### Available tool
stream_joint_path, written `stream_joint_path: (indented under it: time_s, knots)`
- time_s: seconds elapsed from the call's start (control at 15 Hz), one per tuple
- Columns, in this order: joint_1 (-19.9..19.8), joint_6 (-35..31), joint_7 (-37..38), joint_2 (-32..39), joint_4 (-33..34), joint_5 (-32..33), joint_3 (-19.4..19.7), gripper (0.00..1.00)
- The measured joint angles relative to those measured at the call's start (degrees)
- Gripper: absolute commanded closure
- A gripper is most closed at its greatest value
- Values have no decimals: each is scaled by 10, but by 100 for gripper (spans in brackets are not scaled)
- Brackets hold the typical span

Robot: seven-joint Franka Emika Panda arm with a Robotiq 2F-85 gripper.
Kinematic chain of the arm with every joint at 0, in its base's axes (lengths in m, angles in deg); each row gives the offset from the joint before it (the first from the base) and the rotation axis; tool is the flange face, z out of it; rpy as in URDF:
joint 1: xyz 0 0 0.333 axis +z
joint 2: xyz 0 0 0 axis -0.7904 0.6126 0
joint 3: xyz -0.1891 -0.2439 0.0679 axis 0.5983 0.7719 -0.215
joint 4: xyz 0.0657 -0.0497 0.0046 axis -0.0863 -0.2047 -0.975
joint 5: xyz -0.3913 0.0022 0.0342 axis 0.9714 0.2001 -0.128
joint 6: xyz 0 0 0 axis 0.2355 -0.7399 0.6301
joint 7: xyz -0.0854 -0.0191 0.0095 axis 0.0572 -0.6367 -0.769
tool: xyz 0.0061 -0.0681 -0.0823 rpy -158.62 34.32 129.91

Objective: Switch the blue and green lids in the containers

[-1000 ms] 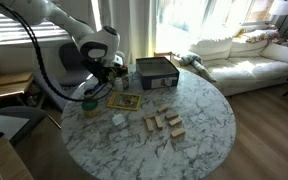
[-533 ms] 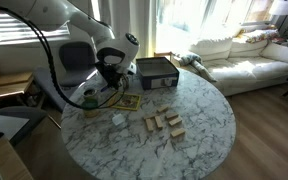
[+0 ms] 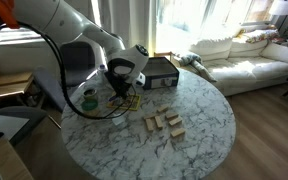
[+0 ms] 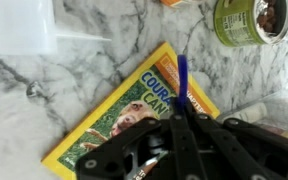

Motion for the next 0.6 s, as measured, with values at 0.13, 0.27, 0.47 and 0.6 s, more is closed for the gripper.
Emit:
stream_joint_path:
  time_s: [0.13,0.27,0.47,0.6]
  knots:
    - [3,-9,18,15,10,13,1,99]
    - [6,-18,39,28,21,31,2,99]
    - [12,-35,74,41,34,61,8,99]
    - [17,-42,97,46,40,79,14,98]
